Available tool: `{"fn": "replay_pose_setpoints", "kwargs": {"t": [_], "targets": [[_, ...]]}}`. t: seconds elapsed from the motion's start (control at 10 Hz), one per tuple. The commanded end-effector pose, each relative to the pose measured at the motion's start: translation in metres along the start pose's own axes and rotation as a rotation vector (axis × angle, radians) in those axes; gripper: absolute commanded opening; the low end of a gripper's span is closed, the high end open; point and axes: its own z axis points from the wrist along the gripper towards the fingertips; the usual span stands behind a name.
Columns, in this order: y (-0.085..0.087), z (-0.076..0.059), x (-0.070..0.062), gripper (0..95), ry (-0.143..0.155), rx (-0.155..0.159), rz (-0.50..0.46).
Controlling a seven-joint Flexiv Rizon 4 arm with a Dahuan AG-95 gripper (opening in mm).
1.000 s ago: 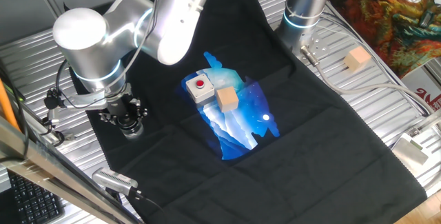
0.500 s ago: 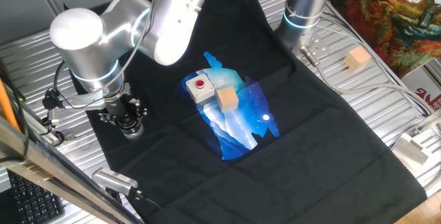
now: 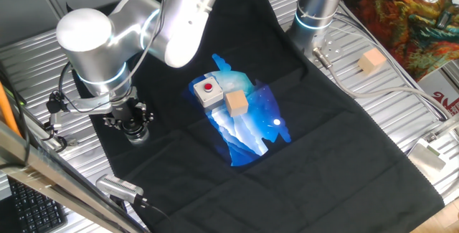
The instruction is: Screw the lid onto the jar
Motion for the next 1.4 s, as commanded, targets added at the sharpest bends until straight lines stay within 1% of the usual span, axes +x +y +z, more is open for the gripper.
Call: {"fn": "replay_pose_setpoints", "kwargs": {"t": [0.1,0.2,0.3,0.4,0.5,0.6,0.7,0.8,0.9,1.0,1.1,1.3,1.4], "targets": [[-0.001,0.002,0.0,0.0,-0.001,-0.014,0.011],[-0.001,0.002,0.0,0.0,-0.001,0.005,0.013],[-0.001,0.002,0.0,0.0,0.009,-0.007,0.028],[-0.001,0.002,0.0,0.0,0.019,-0.005,0.041],[-0.002,0.001,0.002,0.0,0.024,-0.031,0.09],[-0.003,-0.001,0.004,0.0,0.013,-0.019,0.13],[-0.006,-0.004,0.005,0.0,-0.001,-0.03,0.173],[-0.007,-0.005,0.008,0.0,-0.002,-0.028,0.197],[-0.008,-0.003,0.01,0.0,-0.01,-0.029,0.242],[-0.008,-0.001,0.011,0.0,-0.031,-0.034,0.302],[-0.008,0.0,0.012,0.0,-0.04,-0.031,0.362],[-0.008,0.0,0.012,0.0,-0.04,-0.031,0.452],[-0.008,0.0,0.012,0.0,-0.035,-0.033,0.489]]}}
